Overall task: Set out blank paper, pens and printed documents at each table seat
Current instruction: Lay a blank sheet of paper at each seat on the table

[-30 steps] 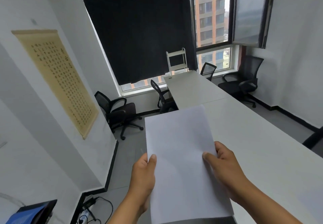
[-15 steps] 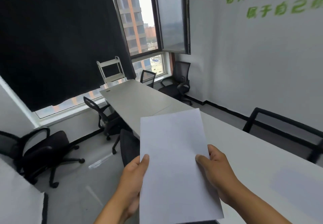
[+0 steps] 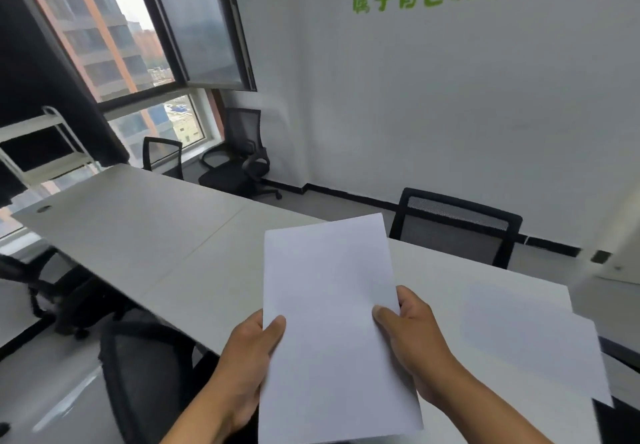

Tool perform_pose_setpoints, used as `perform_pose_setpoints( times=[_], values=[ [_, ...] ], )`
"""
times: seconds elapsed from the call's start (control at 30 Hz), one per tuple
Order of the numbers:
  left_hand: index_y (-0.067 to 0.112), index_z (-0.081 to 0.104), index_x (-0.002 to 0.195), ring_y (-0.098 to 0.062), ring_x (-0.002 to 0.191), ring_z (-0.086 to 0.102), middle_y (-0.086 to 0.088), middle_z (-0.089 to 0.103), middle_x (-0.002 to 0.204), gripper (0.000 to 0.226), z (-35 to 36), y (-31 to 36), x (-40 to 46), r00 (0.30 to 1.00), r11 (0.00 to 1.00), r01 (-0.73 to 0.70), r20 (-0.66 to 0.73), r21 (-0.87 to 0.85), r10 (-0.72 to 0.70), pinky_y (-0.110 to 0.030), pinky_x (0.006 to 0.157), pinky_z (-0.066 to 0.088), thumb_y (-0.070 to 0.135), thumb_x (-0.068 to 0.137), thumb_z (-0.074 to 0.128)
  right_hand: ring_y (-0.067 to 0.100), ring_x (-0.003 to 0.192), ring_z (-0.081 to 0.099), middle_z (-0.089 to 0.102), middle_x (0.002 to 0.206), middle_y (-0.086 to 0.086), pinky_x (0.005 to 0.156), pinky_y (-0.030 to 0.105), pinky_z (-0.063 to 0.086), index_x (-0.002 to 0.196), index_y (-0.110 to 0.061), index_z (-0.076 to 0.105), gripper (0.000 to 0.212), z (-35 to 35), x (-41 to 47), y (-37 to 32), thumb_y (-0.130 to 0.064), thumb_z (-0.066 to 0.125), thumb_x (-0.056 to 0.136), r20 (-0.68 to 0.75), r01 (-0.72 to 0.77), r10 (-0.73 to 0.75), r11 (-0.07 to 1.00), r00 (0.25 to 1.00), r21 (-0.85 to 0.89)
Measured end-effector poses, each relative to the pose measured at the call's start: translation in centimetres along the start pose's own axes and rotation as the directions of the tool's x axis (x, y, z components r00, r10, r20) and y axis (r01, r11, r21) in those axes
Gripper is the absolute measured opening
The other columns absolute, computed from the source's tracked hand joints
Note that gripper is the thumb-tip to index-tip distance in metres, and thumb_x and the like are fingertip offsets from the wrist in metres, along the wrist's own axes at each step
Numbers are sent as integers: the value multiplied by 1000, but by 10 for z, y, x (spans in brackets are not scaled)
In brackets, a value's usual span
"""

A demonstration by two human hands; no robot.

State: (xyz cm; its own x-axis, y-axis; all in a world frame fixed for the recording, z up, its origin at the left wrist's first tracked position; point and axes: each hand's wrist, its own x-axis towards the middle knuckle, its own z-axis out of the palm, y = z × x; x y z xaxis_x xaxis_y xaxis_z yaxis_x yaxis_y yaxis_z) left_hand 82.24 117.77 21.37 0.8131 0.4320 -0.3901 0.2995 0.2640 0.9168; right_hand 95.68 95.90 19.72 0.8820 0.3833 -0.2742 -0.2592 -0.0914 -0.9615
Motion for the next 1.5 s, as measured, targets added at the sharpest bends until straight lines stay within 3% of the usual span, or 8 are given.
perform_pose_setpoints(
  times=[0.2, 0.37, 0.5, 0.57, 0.77, 1.07, 1.3, 1.5],
  values=[
    [31, 83, 110, -32, 108, 82, -8, 83, 121, 30, 2, -21, 78, 994, 989, 90, 48, 114, -96, -41, 78, 69, 26, 115, 54, 31, 92, 82, 83, 104, -2, 86, 56, 67, 107, -24, 69, 13, 0, 47, 41, -20, 59, 99, -95, -104, 104, 995, 990, 7],
    [33, 81, 113, -32, 109, 82, -6, 83, 122, 30, 4, -40, 121, 972, 968, 174, 125, 180, -198, -44, 83, 69, 27, 116, 52, 28, 87, 82, 82, 101, -1, 71, 39, 66, 91, -35, 71, 22, -1, 61, 65, -20, 58, 98, -192, -185, 184, 983, 964, 11],
    [32, 79, 114, -31, 105, 83, -4, 84, 117, 26, 4, -53, 164, 953, 946, 185, 185, 266, -238, -51, 86, 68, 26, 115, 54, 36, 92, 79, 81, 101, 2, 85, 53, 66, 100, -26, 70, 14, 4, 75, 89, -20, 57, 98, -305, -228, 218, 974, 927, 4],
    [35, 80, 113, -27, 104, 83, -1, 85, 116, 27, 3, -59, 183, 947, 937, 172, 211, 303, -242, -44, 82, 69, 26, 115, 54, 37, 93, 78, 82, 102, 1, 88, 56, 64, 102, -26, 70, 14, 9, 81, 98, -21, 58, 99, -351, -240, 225, 971, 909, 2],
    [42, 79, 115, -22, 108, 82, 6, 83, 122, 21, -10, -80, 232, 919, 936, 152, 304, 317, -252, -40, 84, 69, 30, 113, 62, 16, 76, 79, 81, 91, -11, 66, 31, 61, 91, -37, 76, 24, 30, 97, 128, -19, 63, 101, -497, -250, 222, 968, 839, 11],
    [37, 79, 123, -27, 113, 81, -1, 81, 128, 31, -35, -116, 267, 860, 910, 306, 330, 279, -390, -40, 83, 68, 36, 118, 48, 24, 91, 75, 75, 91, -4, 83, 45, 61, 97, -27, 74, 14, 48, 113, 179, -16, 81, 91, -645, -285, 242, 958, 725, 40],
    [35, 78, 127, -29, 117, 79, -4, 80, 131, 35, -51, -141, 275, 831, 878, 396, 302, 269, -467, -51, 94, 67, 36, 120, 44, 27, 79, 71, 75, 89, 7, 75, 41, 59, 97, -23, 72, 8, 51, 108, 208, -21, 80, 96, -673, -349, 267, 937, 689, 14],
    [37, 80, 124, -31, 112, 81, -6, 81, 129, 34, -60, -140, 280, 844, 886, 397, 284, 239, -455, -43, 79, 68, 34, 119, 46, 7, 74, 69, 72, 83, -14, 63, 31, 46, 96, -32, 64, 9, 43, 112, 223, -30, 72, 100, -707, -444, 233, 887, 668, -127]
  ],
)
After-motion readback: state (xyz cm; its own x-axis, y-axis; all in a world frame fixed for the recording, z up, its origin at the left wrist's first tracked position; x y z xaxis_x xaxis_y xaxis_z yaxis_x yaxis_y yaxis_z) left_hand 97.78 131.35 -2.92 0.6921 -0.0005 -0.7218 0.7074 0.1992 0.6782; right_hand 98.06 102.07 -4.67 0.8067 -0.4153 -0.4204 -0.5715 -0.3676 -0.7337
